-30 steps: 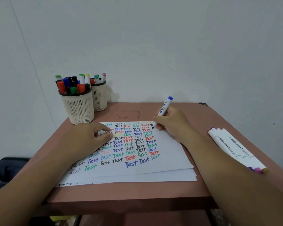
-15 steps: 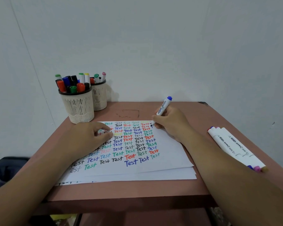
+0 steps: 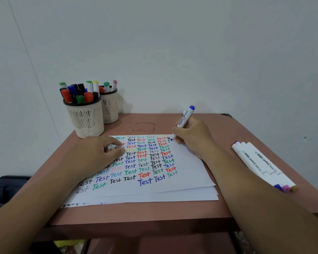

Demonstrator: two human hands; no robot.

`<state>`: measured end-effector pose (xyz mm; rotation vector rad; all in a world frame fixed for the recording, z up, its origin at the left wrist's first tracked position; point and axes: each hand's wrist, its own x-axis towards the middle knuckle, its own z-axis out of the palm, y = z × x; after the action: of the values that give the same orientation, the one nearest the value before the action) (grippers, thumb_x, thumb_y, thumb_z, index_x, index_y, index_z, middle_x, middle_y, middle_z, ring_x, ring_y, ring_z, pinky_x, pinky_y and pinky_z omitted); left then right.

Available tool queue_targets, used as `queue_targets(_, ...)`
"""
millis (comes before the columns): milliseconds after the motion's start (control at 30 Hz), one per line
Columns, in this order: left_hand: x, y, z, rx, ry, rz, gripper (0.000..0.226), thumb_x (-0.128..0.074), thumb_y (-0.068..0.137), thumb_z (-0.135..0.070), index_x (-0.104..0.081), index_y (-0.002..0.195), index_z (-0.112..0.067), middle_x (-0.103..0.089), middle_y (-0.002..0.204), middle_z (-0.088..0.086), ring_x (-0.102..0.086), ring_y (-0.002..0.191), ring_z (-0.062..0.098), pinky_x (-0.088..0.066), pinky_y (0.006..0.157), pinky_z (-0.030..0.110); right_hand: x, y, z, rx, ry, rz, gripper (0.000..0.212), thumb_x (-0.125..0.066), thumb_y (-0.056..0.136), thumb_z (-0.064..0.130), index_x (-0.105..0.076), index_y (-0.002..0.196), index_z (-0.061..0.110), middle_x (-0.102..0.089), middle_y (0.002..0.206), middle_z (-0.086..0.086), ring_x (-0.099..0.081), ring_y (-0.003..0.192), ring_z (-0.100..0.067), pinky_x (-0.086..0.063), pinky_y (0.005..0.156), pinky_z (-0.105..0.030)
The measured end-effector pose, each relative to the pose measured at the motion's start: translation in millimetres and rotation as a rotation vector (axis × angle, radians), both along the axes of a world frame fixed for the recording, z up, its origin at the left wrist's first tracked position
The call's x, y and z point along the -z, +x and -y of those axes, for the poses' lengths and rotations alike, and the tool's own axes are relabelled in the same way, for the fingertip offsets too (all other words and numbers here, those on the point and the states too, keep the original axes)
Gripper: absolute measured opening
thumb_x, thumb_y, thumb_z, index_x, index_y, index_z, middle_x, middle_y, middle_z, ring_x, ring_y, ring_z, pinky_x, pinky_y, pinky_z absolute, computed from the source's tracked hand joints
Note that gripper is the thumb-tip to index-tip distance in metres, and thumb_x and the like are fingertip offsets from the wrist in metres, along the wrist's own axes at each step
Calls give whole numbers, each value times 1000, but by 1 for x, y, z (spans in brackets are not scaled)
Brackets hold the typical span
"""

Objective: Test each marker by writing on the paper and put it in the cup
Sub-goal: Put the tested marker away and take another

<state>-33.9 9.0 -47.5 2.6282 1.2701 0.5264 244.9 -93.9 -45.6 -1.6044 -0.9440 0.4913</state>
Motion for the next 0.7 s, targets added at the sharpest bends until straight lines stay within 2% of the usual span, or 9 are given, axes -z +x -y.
queue_targets(100,0,0,0,6,0,-2,35,-52,89,-69,-65,116,-51,-63,68,-10,-58,64,5,-37,54,24,0,-2,2,-5,-16,36,14,-72,88,3,-63,99,2,-68,95,-26,-64,67,-23,-63,69,-43)
queue_targets(267,2,0,-1,13,4,16,36,-52,89,-69,-65,116,-50,-63,69,-12,-59,66,4,-38,56,24,0,-3,2,-10,-30,63,14,-71,88,3,-64,100,1,-68,99,-27,-63,66,-23,-62,71,-48)
queue_targets(467,2,0,-1,19,23,5,34,-52,90,-67,-65,116,-49,-61,67,-13,-57,65,4,-39,56,25,2,0,0,4,-25,55,13,-71,89,4,-64,101,4,-69,99,-26,-64,67,-21,-63,71,-40)
queue_targets(700,8,-1,-7,25,24,36,35,-52,88,-69,-65,114,-50,-59,66,-13,-56,64,4,-39,57,26,1,0,0,-27,-8,27,12,-71,89,3,-64,99,2,-67,87,-17,-65,67,-21,-63,73,-43)
